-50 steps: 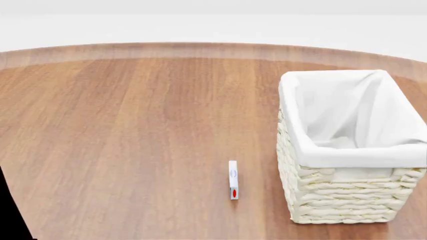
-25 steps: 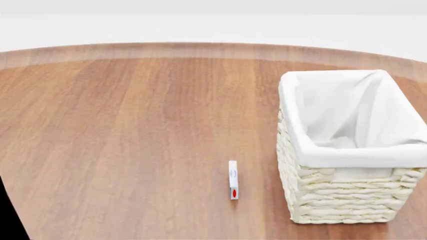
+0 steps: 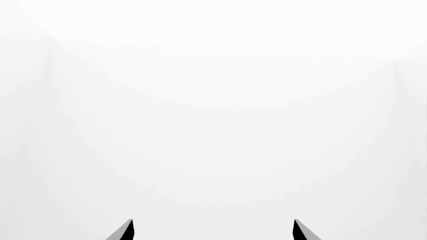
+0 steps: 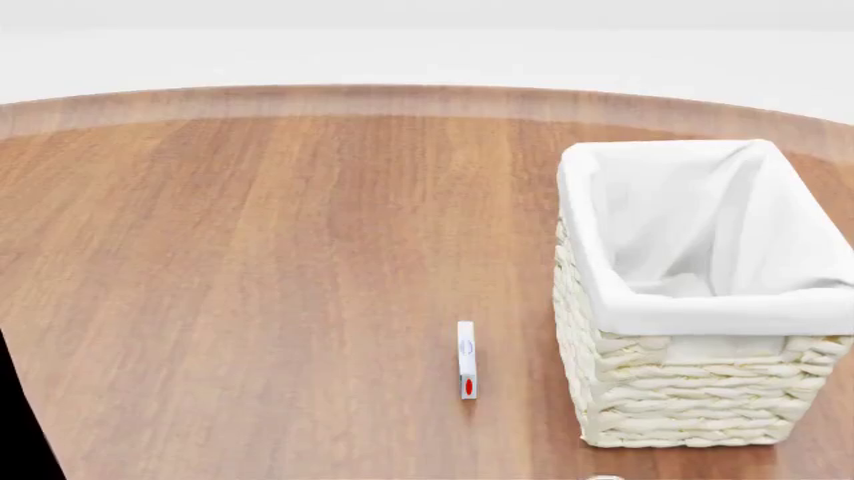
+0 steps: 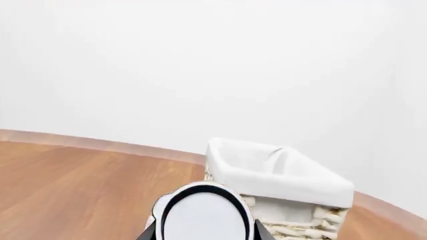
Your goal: Pick up the tomato sauce, and put it in the basket.
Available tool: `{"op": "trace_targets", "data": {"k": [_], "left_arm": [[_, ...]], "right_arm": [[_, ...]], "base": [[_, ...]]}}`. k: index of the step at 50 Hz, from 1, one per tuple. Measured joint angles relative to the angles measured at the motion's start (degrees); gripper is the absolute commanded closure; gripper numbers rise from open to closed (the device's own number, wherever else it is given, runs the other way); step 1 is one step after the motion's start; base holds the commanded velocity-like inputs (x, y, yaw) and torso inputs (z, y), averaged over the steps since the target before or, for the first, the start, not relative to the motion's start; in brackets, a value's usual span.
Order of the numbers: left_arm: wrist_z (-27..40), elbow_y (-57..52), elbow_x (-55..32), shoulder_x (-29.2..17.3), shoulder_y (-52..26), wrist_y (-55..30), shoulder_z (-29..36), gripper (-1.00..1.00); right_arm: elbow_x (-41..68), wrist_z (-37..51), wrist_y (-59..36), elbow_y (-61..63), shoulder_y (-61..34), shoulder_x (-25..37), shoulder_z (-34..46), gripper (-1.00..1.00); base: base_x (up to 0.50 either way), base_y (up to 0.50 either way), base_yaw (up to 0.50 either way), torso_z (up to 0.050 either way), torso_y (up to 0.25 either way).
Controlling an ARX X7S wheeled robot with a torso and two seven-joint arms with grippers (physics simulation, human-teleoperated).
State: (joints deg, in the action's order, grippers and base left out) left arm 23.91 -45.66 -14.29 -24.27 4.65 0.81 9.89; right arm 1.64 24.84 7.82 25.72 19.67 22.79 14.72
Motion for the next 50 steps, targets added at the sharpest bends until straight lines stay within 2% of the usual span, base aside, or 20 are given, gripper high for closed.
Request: {"op": "trace_targets", "data": {"k": [19, 50], "left_arm": [[0.1, -0.7, 0.8, 0.0, 0.9, 0.3, 1.6, -1.00], [0.5, -2.2, 2.0, -0.7, 2.0, 0.2, 2.7, -1.00]], "right_arm": [[-4.1, -1.6, -4.2, 4.0, -11.1, 0.2, 1.1, 1.00], [-4.5, -5.6, -8.0, -2.6, -34.4, -0.1, 0.3, 1.00]], "base": [[0.00, 0.00, 0.00, 0.000, 0.000], [0.00, 0.00, 0.00, 0.000, 0.000]]}}
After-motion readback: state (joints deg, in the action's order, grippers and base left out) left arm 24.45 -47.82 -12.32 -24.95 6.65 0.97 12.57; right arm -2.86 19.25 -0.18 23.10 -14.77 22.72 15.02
